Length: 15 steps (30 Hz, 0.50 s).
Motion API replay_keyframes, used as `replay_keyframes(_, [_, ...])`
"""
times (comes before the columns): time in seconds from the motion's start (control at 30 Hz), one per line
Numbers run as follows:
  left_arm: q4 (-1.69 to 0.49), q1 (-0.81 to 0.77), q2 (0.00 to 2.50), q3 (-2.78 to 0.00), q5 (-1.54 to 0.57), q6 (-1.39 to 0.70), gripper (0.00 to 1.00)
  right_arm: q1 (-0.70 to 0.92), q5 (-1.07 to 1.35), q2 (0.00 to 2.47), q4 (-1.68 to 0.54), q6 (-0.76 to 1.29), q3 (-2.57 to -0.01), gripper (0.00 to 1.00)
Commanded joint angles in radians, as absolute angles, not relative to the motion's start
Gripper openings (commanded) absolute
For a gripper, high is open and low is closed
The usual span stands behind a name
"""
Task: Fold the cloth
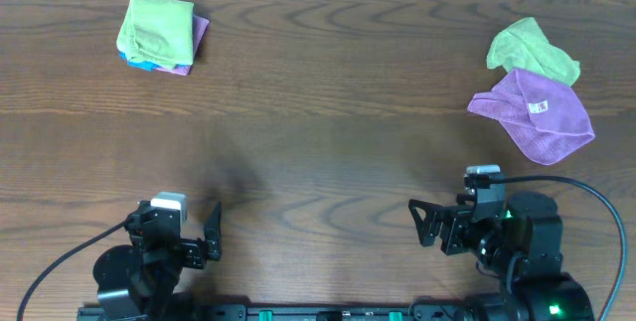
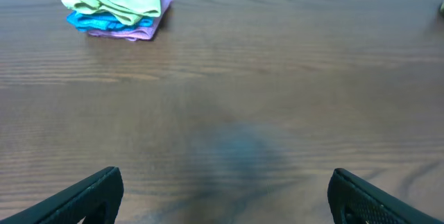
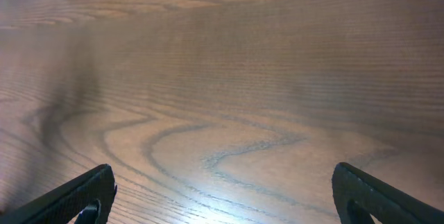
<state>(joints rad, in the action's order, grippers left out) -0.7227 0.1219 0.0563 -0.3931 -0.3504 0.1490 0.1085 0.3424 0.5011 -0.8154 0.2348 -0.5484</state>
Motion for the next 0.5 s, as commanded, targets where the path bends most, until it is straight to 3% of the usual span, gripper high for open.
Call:
replay_keyframes(0.0, [-0.716, 0.102, 0.036, -0.372, -0.299, 0.18, 0.95, 0.101, 0.34, 0.496, -0.816, 0.247, -0.548, 0.99])
replay_keyframes(0.47, [-0.719, 0.015, 0.008, -0.309, -0.172, 0.179, 0.95, 0.101, 0.34, 0.496, -0.816, 0.247, -0.549, 0.99])
